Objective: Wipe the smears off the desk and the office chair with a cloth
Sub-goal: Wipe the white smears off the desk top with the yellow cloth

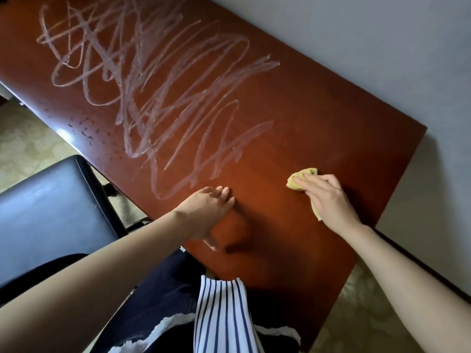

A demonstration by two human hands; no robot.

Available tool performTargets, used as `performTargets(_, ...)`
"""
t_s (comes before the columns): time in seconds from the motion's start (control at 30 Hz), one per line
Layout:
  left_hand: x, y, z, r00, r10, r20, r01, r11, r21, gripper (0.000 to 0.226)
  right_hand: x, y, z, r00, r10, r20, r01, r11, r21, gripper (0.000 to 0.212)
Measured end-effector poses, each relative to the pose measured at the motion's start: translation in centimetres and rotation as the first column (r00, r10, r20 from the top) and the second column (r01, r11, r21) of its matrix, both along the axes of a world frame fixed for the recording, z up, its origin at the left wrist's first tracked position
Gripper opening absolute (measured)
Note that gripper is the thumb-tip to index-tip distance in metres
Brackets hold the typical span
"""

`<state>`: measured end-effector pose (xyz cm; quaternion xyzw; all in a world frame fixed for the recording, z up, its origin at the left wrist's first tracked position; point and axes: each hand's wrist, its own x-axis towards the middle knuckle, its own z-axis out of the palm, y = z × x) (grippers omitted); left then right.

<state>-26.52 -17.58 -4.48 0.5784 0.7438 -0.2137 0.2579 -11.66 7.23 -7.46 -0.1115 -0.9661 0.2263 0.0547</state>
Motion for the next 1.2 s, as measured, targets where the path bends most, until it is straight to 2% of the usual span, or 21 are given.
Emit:
performTargets(0.17, -0.4, -0.4, -0.1, 0.999, -0.019, 0.037, 0.018, 1.0, 0.019, 0.117, -4.3, 2.1, 0.1, 0.983, -0.185, -0.008, 0.185, 0.983, -0.02, 0.039)
performTargets(0.3, -0.8, -1.3, -0.7, 0.999, -0.001, 0.051, -0.004, 0.996, 0.092, 0.108, -9.2, 2.7, -0.1, 0.929, -0.368, 0.038, 0.369, 0.929, -0.035, 0.038)
performTargets(0.4, -0.7, -1.7, -1.2, 0.996, 0.053, 0.073, -0.063, 0.989, 0.131, 0.105, -13.1, 2.1, -0.1, 0.911, -0.399, 0.108, 0.403, 0.915, -0.025, 0.037)
performTargets(0.6, -0.4, -2.4, -1.9, 0.989, 0.112, 0.1, -0.129, 0.975, 0.182, 0.107, -16.9, -2.1, -0.6, 0.939, -0.301, 0.167, 0.298, 0.954, 0.042, 0.042)
performTargets(0.73, -0.8, -2.5, -1.6, 0.985, 0.123, 0.118, -0.144, 0.972, 0.187, 0.106, -16.3, -5.6, -1.5, 0.975, -0.158, 0.157, 0.156, 0.987, 0.024, 0.043)
performTargets(0.93, -0.6, -2.0, -1.1, 0.989, 0.119, 0.09, -0.132, 0.978, 0.159, 0.106, -11.9, -10.0, -1.9, 0.996, 0.047, 0.072, -0.042, 0.997, -0.064, 0.041)
performTargets(1.2, -0.5, -1.9, -1.2, 0.99, 0.123, 0.076, -0.134, 0.976, 0.17, 0.108, -3.9, -8.0, -1.2, 0.989, 0.149, -0.009, -0.149, 0.988, -0.05, 0.042)
